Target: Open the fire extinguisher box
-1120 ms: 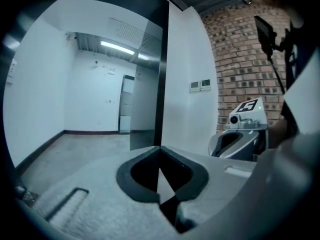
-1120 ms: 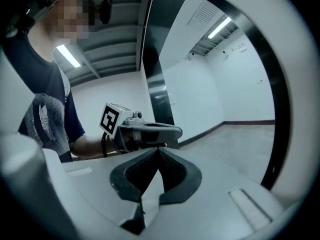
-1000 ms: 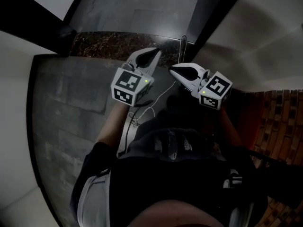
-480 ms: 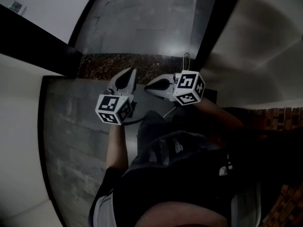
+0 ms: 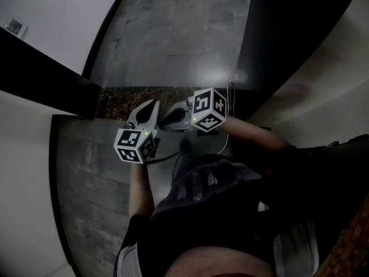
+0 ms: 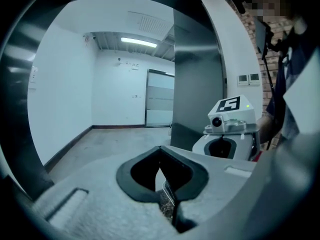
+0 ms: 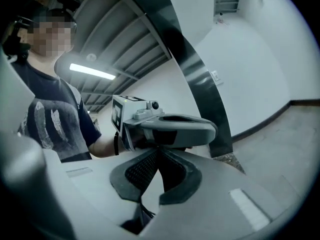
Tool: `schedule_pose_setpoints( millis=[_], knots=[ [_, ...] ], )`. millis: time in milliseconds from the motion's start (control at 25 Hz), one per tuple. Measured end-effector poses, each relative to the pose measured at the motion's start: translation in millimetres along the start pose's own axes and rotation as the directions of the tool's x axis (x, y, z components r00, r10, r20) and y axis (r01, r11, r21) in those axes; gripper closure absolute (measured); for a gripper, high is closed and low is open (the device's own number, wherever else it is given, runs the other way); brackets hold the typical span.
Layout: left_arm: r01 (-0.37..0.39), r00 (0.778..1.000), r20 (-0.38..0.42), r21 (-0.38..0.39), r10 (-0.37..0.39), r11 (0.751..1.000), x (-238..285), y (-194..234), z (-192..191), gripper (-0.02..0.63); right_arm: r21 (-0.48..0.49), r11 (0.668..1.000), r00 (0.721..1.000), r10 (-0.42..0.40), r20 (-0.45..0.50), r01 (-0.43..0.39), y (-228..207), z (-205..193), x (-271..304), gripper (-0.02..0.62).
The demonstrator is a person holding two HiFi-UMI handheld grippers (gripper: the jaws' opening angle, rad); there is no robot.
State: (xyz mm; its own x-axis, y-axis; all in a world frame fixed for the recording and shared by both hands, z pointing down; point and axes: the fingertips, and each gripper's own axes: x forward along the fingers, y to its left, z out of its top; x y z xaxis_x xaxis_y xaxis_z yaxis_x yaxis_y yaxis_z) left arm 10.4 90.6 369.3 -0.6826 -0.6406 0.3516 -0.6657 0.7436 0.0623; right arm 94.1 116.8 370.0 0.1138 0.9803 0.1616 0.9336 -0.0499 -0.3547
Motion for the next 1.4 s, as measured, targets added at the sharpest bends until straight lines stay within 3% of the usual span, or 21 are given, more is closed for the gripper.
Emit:
schedule_pose_setpoints(
  millis=[200, 400, 520, 880, 1000, 1120, 1400],
  knots=[
    [0.018, 1.000, 0.010, -0.043, -0.018, 0.999, 7, 106, 11, 0.603, 0.019, 1.000, 0.999, -0.002, -0.045, 0.002, -75, 44, 54, 0.595],
    [0.052, 0.998, -0.013, -0.108, -0.054, 0.993, 22, 167, 9, 0.603, 0.096, 0.992, 0.996, -0.087, -0.004, 0.087, -133, 65, 73, 0.595],
    [0.077, 0.997, -0.018, -0.103, -0.079, 0.992, 32, 193, 11, 0.603, 0.126, 0.987, 0.994, -0.103, 0.031, 0.099, -159, 82, 86, 0.595],
    [0.183, 0.982, -0.031, -0.078, -0.185, 0.980, 59, 206, 14, 0.603, 0.167, 0.979, 0.990, -0.125, 0.064, 0.113, -190, 89, 92, 0.595],
    [0.187, 0.981, -0.045, -0.083, -0.191, 0.979, 77, 216, 12, 0.603, 0.168, 0.978, 0.989, -0.133, 0.061, 0.121, -211, 91, 81, 0.595],
    [0.177, 0.981, -0.057, -0.104, -0.184, 0.979, 108, 220, 17, 0.603, 0.170, 0.978, 0.990, -0.132, 0.054, 0.121, -231, 93, 56, 0.595],
    [0.218, 0.968, -0.104, -0.088, -0.227, 0.972, 202, 238, 45, 0.603, 0.208, 0.962, 0.963, -0.215, 0.160, 0.180, -323, 133, -17, 0.595]
  ],
)
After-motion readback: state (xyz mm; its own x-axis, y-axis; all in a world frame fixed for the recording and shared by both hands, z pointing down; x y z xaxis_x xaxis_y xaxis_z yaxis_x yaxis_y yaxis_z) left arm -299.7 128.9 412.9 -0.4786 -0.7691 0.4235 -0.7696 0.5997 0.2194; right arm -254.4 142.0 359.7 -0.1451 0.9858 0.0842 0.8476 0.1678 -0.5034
